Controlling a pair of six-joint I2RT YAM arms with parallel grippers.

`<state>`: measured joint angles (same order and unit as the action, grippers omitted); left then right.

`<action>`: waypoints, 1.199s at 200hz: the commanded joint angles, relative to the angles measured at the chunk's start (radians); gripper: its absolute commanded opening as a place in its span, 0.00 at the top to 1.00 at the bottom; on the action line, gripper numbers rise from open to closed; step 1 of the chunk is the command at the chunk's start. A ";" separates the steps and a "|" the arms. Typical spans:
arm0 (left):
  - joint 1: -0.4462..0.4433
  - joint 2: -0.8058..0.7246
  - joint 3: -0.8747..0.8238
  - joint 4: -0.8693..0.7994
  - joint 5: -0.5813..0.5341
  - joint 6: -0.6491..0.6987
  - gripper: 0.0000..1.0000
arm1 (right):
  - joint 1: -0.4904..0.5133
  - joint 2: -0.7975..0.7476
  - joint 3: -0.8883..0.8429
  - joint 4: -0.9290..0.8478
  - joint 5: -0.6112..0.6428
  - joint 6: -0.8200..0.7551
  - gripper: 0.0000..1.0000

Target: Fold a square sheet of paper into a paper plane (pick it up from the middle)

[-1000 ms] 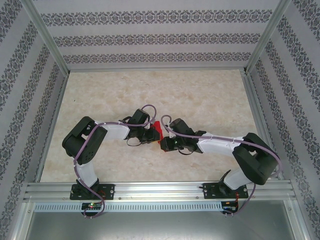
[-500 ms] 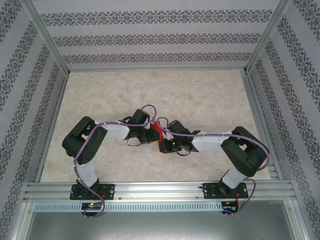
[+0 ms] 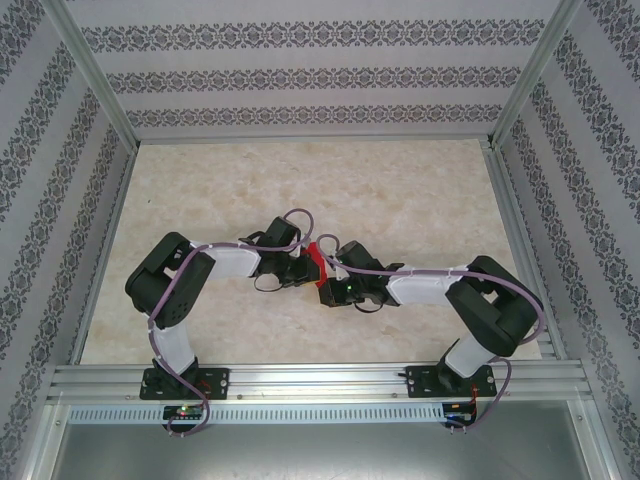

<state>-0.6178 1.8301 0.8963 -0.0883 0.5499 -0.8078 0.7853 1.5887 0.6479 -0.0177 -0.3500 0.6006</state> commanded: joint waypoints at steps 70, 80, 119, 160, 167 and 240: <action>-0.008 0.050 0.020 -0.093 -0.079 0.041 0.86 | 0.000 -0.012 -0.005 -0.074 0.038 -0.014 0.88; -0.008 0.051 0.020 -0.095 -0.080 0.042 0.86 | 0.001 -0.011 -0.004 -0.081 0.042 -0.015 0.88; -0.008 0.056 0.023 -0.103 -0.084 0.042 0.86 | -0.001 -0.003 -0.004 -0.103 0.054 -0.021 0.88; -0.009 0.058 0.023 -0.103 -0.083 0.042 0.86 | 0.000 0.007 -0.010 -0.105 0.050 -0.023 0.89; -0.008 0.057 0.023 -0.102 -0.084 0.042 0.86 | 0.000 0.009 -0.011 -0.103 0.048 -0.023 0.89; -0.008 0.060 0.021 -0.108 -0.089 0.041 0.86 | 0.009 0.010 -0.052 -0.104 0.042 -0.006 0.89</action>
<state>-0.6178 1.8431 0.9234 -0.1265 0.5442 -0.7895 0.7856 1.5810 0.6342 -0.0563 -0.3222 0.5999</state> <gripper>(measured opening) 0.138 0.111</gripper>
